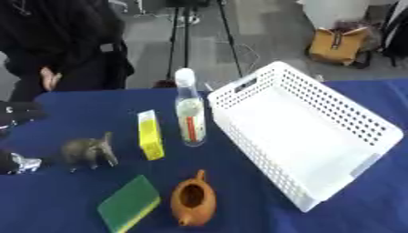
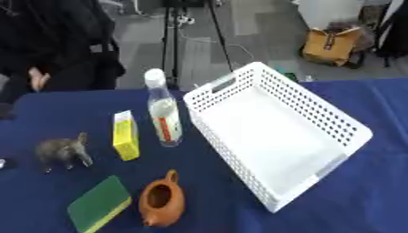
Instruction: Pick up objects on the table and place them in the box.
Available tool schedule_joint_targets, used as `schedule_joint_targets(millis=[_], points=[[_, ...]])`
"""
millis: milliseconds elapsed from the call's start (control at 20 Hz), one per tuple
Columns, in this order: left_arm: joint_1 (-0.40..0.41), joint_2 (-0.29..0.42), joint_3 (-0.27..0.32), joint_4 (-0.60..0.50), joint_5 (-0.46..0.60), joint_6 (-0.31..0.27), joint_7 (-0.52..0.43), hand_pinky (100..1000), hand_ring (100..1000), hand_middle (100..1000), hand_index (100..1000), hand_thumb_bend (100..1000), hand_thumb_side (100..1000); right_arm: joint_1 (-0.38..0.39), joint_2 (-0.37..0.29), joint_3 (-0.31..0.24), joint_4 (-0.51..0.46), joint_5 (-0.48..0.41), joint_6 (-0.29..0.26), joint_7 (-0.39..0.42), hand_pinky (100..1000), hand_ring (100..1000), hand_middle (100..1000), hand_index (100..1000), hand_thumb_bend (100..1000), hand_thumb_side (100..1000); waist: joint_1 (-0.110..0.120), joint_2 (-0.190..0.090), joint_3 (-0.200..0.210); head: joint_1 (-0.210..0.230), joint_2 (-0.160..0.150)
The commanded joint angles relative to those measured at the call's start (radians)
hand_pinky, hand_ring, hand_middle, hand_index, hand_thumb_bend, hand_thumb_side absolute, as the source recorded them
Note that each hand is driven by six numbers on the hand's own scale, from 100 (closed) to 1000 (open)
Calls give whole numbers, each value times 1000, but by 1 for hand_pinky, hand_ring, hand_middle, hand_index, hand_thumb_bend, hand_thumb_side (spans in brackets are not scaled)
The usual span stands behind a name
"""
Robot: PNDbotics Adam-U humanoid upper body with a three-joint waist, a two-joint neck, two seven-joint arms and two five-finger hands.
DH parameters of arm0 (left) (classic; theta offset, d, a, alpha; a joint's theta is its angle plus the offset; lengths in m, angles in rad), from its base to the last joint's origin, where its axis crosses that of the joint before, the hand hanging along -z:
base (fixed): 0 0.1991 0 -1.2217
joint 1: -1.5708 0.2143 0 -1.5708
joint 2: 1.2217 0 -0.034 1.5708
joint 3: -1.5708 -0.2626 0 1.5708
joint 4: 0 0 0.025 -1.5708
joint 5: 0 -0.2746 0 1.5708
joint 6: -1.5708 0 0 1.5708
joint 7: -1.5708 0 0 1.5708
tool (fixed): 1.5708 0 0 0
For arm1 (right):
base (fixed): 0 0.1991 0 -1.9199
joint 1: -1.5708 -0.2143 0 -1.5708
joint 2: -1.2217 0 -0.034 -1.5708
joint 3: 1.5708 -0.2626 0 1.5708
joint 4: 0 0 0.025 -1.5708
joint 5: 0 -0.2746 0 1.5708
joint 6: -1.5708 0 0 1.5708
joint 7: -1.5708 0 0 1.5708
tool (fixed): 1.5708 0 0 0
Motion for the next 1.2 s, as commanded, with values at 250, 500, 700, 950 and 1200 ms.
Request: schedule_joint_targets(millis=[250, 500, 700, 950, 1200], points=[[-106, -12, -10, 116, 29, -49, 41, 1000, 1000, 1000, 1000, 620, 883, -9, -6, 6, -11, -15, -1, 8, 672, 715, 612, 624, 100, 591, -11, -14, -15, 16, -17], [-153, -29, -34, 171, 34, -83, -3, 1000, 1000, 1000, 1000, 627, 881, -11, -3, 8, -11, -21, -1, 11, 669, 712, 610, 622, 100, 589, -14, -11, -26, 25, -19], [-180, -38, -43, 206, 7, -94, -37, 1000, 1000, 1000, 1000, 636, 863, -13, -1, 10, -11, -26, -4, 8, 664, 708, 607, 619, 100, 588, -15, -10, -32, 28, -23], [-199, -47, -51, 248, 3, -108, -87, 1000, 1000, 1000, 1000, 651, 839, -15, 2, 12, -11, -31, -5, 6, 660, 704, 605, 615, 100, 586, -16, -6, -38, 32, -27], [-207, -43, -51, 254, 17, -99, -132, 1000, 1000, 1000, 1000, 645, 814, -15, 3, 13, -11, -35, -6, 4, 655, 693, 600, 605, 100, 581, -17, -4, -42, 35, -30]])
